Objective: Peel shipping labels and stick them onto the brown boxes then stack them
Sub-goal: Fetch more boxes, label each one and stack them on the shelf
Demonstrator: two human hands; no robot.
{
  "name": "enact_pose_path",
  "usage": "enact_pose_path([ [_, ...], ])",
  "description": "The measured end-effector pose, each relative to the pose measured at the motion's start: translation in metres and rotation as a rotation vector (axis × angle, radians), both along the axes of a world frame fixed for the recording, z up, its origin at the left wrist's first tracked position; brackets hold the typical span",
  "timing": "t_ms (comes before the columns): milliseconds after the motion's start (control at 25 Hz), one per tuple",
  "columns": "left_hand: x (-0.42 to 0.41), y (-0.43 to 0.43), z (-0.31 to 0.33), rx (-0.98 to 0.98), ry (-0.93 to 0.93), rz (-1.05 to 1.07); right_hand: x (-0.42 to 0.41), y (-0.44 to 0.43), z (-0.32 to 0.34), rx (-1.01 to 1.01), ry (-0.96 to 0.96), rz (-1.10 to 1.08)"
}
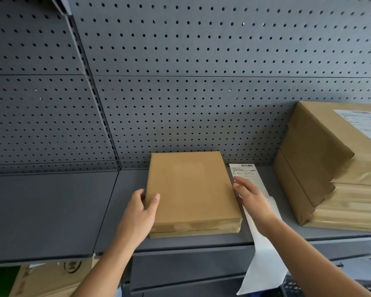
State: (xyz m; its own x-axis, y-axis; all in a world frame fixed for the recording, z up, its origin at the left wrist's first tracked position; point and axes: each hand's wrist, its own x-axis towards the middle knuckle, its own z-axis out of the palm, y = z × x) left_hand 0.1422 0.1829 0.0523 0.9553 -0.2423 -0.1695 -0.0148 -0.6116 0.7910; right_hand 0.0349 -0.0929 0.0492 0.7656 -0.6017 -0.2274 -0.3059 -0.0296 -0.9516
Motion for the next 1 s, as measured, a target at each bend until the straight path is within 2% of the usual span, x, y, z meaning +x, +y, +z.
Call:
enact_pose_path([
  [160, -0.001, -0.017, 0.024, 0.109, -0.267, -0.040, -0.026, -0.031, 0.007, -0.276, 0.060, -0.019],
  [320, -0.014, -0.059, 0.041, 0.138, -0.446, -0.235, -0.049, -0.056, 0.003, -0.514, 0.222, 0.073],
  [480, -0.040, -0.111, 0.047, 0.104, -0.504, -0.411, -0.064, -0.071, -0.012, -0.632, 0.419, 0.184],
  [600, -0.059, -0.143, 0.046, 0.101, -0.512, -0.495, -0.065, -0.076, -0.024, -0.634, 0.503, 0.224],
  [760, -0.074, -0.173, 0.039, 0.102, -0.473, -0.573, -0.059, -0.086, -0.041, -0.755, 0.591, 0.205],
  [920, -0.080, -0.187, 0.031, 0.098, -0.432, -0.603, -0.054, -0.090, -0.052, -0.827, 0.568, 0.125],
  [1000, -0.083, -0.191, 0.031, 0.096, -0.437, -0.605, -0.055, -0.086, -0.052, -0.866, 0.493, 0.049],
])
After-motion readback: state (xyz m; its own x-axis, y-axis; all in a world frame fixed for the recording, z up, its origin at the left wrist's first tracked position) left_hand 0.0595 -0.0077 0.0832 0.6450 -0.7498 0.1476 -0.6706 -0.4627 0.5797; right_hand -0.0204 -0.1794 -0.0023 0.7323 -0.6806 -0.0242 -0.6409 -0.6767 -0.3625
